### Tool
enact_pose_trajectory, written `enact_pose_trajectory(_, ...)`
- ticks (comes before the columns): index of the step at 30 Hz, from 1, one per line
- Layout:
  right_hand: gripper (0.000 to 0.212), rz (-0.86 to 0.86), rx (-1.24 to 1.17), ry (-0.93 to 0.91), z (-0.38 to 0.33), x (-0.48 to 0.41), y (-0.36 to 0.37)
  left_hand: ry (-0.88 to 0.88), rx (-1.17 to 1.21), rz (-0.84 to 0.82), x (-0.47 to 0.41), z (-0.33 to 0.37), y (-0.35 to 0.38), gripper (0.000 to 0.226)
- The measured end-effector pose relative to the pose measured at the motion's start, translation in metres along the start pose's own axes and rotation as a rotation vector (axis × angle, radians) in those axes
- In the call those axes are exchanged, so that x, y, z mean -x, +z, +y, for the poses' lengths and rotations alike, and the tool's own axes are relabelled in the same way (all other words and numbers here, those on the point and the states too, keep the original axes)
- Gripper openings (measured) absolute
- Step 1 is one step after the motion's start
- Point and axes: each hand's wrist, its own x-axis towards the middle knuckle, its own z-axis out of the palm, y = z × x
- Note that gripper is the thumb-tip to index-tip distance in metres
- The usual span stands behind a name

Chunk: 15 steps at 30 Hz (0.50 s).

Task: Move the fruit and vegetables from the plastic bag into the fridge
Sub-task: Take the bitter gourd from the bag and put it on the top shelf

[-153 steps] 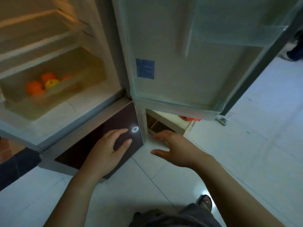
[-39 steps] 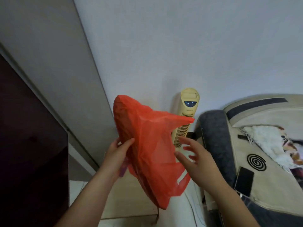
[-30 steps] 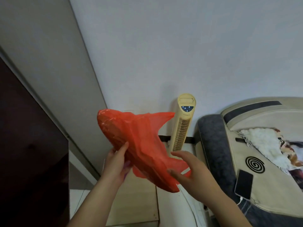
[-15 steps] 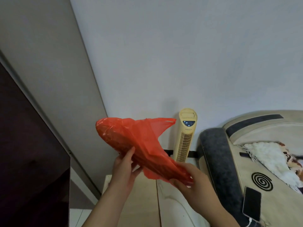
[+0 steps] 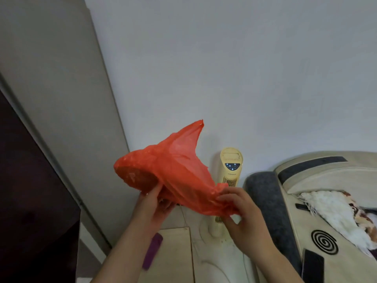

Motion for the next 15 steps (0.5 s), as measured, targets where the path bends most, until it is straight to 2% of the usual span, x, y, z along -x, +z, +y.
enact_pose_trajectory(2,0.038,-0.071,0.027,0.062,0.009,0.004,-0.003,0.041,-0.018,0.045,-0.005,-0.005,0.003,0.037)
enact_pose_trajectory(6,0.067,-0.133,0.025,0.205,0.017,0.001,-0.027,0.253,-0.296,0.047,-0.002,-0.008,-0.008,0.054)
enact_pose_trajectory(9,0.057,-0.083,0.079,0.157,0.010,-0.010,-0.035,0.384,-0.637,-0.005,-0.002,-0.011,-0.017,0.067)
enact_pose_trajectory(12,0.046,0.020,0.074,0.127,-0.001,-0.022,-0.031,0.416,-0.916,-0.080,-0.002,-0.013,-0.022,0.070)
enact_pose_trajectory(15,0.055,0.019,0.090,0.157,-0.006,-0.030,-0.026,0.402,-1.025,-0.215,0.001,-0.015,-0.021,0.065)
